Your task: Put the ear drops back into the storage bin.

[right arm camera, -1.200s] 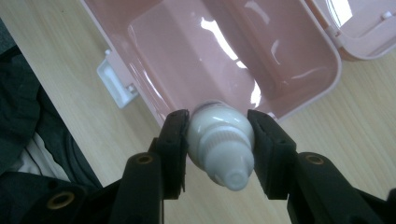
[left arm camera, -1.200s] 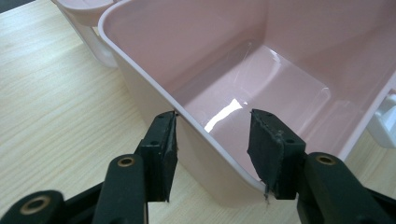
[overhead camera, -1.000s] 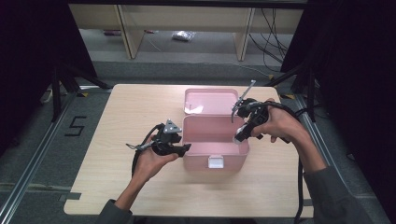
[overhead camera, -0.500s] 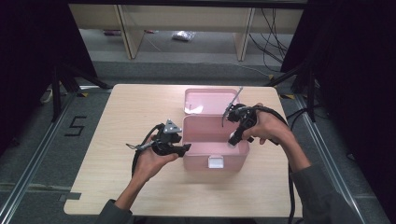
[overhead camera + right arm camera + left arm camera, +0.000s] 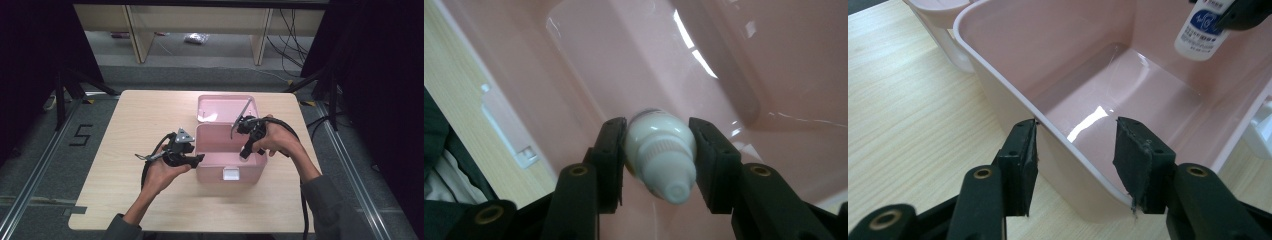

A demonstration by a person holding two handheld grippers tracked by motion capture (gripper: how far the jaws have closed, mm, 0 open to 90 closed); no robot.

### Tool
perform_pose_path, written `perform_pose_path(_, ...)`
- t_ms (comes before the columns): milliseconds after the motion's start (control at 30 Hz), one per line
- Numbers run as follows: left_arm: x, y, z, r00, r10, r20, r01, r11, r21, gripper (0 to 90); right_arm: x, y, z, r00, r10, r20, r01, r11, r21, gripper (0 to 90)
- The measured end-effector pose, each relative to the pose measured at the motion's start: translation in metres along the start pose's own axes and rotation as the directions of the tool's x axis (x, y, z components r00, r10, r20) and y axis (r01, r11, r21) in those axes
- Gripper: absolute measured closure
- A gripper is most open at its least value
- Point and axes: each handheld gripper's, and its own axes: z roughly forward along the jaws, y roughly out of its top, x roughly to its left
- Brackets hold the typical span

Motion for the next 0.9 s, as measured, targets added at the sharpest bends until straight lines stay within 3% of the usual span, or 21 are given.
perform_pose_path(67,0.000,0.000,0.000,1.0000,-0.003,-0.001,0.003,1.0000,-0.003,51.6,-0.003,0.000,0.004,0.9994,-0.035,0.009,0.035,0.999,0.008,60.3)
perform_pose_path(100,0.000,0.000,0.000,1.0000,-0.003,0.000,0.003,1.0000,-0.004,51.6,-0.001,0.000,0.006,1.0000,0.000,-0.008,0.000,1.000,0.001,60.3)
perform_pose_path(200,0.000,0.000,0.000,1.0000,-0.001,0.002,0.001,1.0000,-0.003,51.6,-0.003,0.000,0.012,1.0000,0.000,0.004,0.000,1.000,0.006,60.3)
perform_pose_path(267,0.000,0.000,0.000,1.0000,-0.003,0.000,0.003,1.0000,-0.004,51.6,-0.004,0.001,0.015,0.9995,-0.025,-0.017,0.025,1.000,0.002,60.3)
perform_pose_path(300,0.000,0.000,0.000,1.0000,-0.001,0.000,0.001,1.0000,-0.001,51.6,-0.002,0.001,0.015,0.9998,0.014,-0.012,-0.014,1.000,0.009,60.3)
perform_pose_path(367,0.000,0.000,0.000,1.0000,-0.002,0.002,0.002,1.0000,-0.003,51.6,-0.005,0.001,0.019,0.9995,-0.025,-0.017,0.025,1.000,-0.005,60.3)
perform_pose_path(500,0.000,0.000,0.000,1.0000,0.001,0.000,-0.001,1.0000,0.001,51.6,-0.003,0.002,0.024,0.9997,0.009,-0.023,-0.009,1.000,0.010,60.3)
perform_pose_path(633,0.000,0.000,0.000,1.0000,-0.001,-0.001,0.001,1.0000,0.000,51.6,-0.004,0.001,0.029,0.9997,-0.003,-0.025,0.003,1.000,0.009,60.3)
perform_pose_path(700,0.000,0.000,0.000,1.0000,-0.001,0.000,0.001,1.0000,-0.001,51.6,-0.002,0.001,0.030,0.9994,0.023,-0.023,-0.023,1.000,0.013,60.3)
perform_pose_path(733,0.000,0.000,0.000,1.0000,-0.003,0.001,0.003,1.0000,-0.004,51.6,-0.003,0.001,0.032,0.9996,0.006,-0.029,-0.006,1.000,0.011,60.3)
perform_pose_path(867,0.000,0.000,0.000,1.0000,0.001,-0.001,-0.001,1.0000,0.000,51.6,-0.003,0.000,0.037,0.9991,0.025,-0.034,-0.025,0.999,0.023,60.3)
perform_pose_path(900,0.000,0.000,0.000,1.0000,0.000,-0.001,0.000,1.0000,-0.001,51.6,-0.003,-0.001,0.039,0.9992,0.006,-0.039,-0.005,1.000,0.022,60.3)
